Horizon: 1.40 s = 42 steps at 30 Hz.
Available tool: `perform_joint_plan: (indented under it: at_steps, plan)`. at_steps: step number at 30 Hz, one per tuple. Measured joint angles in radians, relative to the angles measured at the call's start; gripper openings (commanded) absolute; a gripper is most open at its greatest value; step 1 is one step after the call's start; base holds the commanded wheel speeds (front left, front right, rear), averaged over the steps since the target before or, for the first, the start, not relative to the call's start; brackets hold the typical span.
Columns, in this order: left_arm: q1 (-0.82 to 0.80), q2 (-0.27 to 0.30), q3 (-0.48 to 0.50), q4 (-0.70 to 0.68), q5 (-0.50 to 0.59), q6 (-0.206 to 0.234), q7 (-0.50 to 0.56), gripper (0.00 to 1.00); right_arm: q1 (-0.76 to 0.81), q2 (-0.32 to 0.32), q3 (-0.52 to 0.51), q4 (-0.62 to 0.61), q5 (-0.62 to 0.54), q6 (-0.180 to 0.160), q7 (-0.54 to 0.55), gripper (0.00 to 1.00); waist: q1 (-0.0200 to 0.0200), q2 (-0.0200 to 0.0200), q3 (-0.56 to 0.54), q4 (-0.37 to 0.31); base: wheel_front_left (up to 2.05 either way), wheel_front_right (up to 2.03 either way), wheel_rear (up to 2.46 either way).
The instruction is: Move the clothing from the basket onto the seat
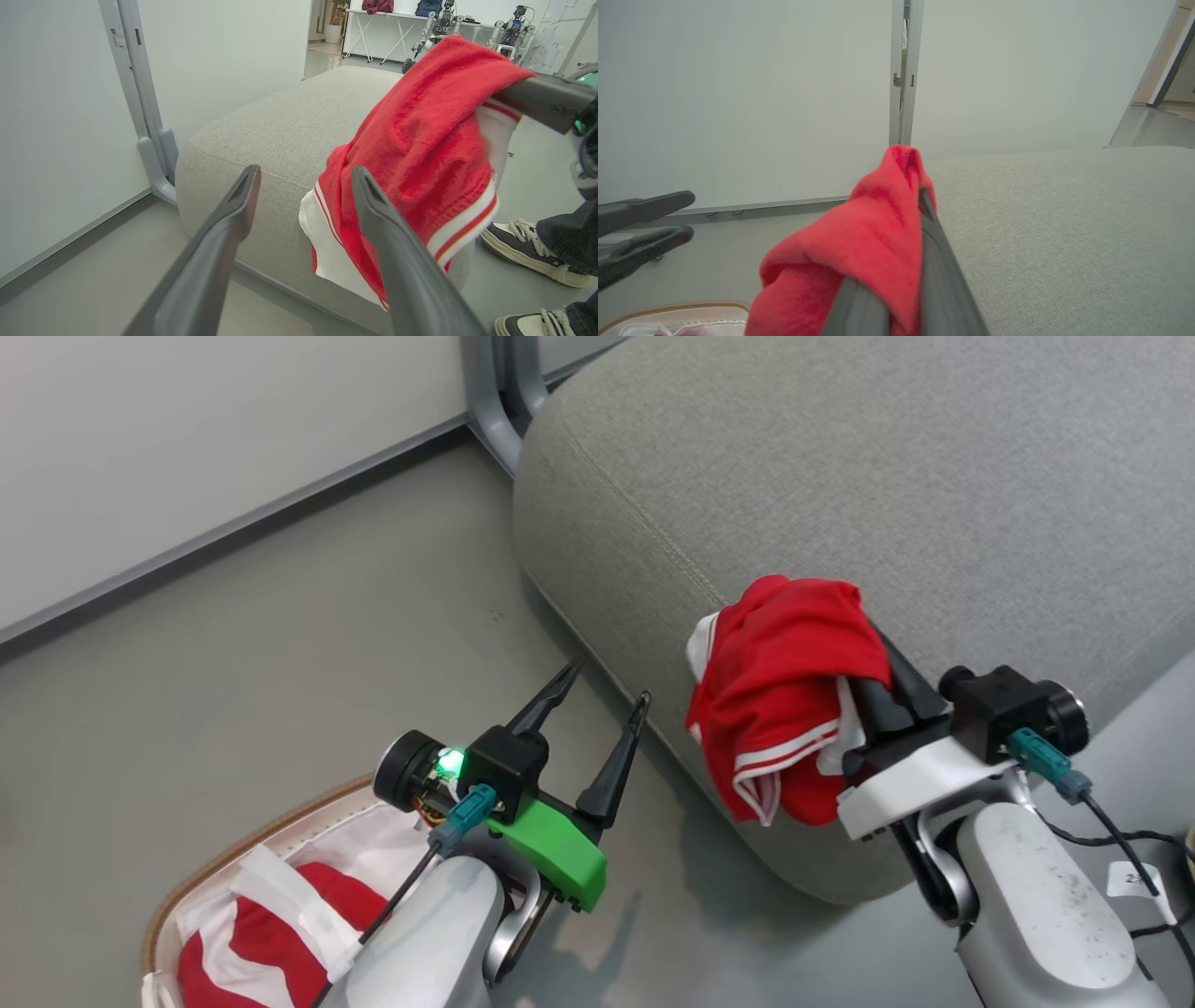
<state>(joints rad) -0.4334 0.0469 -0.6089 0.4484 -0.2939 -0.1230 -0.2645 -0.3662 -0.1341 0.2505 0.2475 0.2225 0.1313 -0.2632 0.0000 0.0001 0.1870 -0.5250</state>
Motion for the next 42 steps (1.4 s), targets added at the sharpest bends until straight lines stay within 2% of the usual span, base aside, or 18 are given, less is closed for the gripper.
perform_joint_plan:
  at_steps: [10, 17, 24, 33, 37, 42]
  plan:
    - [-0.015, 0.000, -0.033, 0.043, -0.013, -0.004, 0.000, 1.00, -0.031, -0.006, -0.118, 0.008, -0.085, 0.000, 0.000, 0.00, 0.0000, 0.0000, 0.060, -0.030, 0.09, 0.09, 0.09]
    - [-0.036, 0.000, 0.003, 0.060, 0.012, -0.005, 0.000, 1.00, -0.250, -0.078, -0.179, 0.048, -0.151, 0.000, 0.000, 0.00, 0.0000, 0.0000, 0.132, -0.027, 0.00, 0.00, 0.00]
    - [-0.039, 0.028, 0.066, 0.046, 0.059, -0.005, 0.000, 1.00, -0.476, -0.126, -0.276, 0.159, -0.194, 0.000, 0.000, 0.00, 0.0001, 0.0000, 0.215, -0.015, 0.00, 0.00, 0.00]
    - [-0.091, 0.037, 0.076, 0.035, 0.078, -0.006, 0.000, 1.00, -0.638, -0.219, -0.449, 0.357, -0.294, 0.000, -0.001, 0.00, 0.0001, 0.0000, 0.304, 0.069, 0.00, 0.00, 0.00]
    - [-0.110, 0.043, 0.081, 0.033, 0.086, -0.006, 0.000, 1.00, -0.673, -0.244, -0.520, 0.439, -0.340, 0.000, -0.001, 0.00, 0.0001, 0.0000, 0.347, 0.112, 0.00, 0.00, 0.00]
    - [-0.130, 0.053, 0.094, 0.022, 0.097, -0.006, 0.000, 1.00, -0.674, -0.256, -0.657, 0.514, -0.401, 0.000, -0.001, 0.00, 0.0001, 0.0000, 0.412, 0.170, 0.00, 0.00, 0.00]
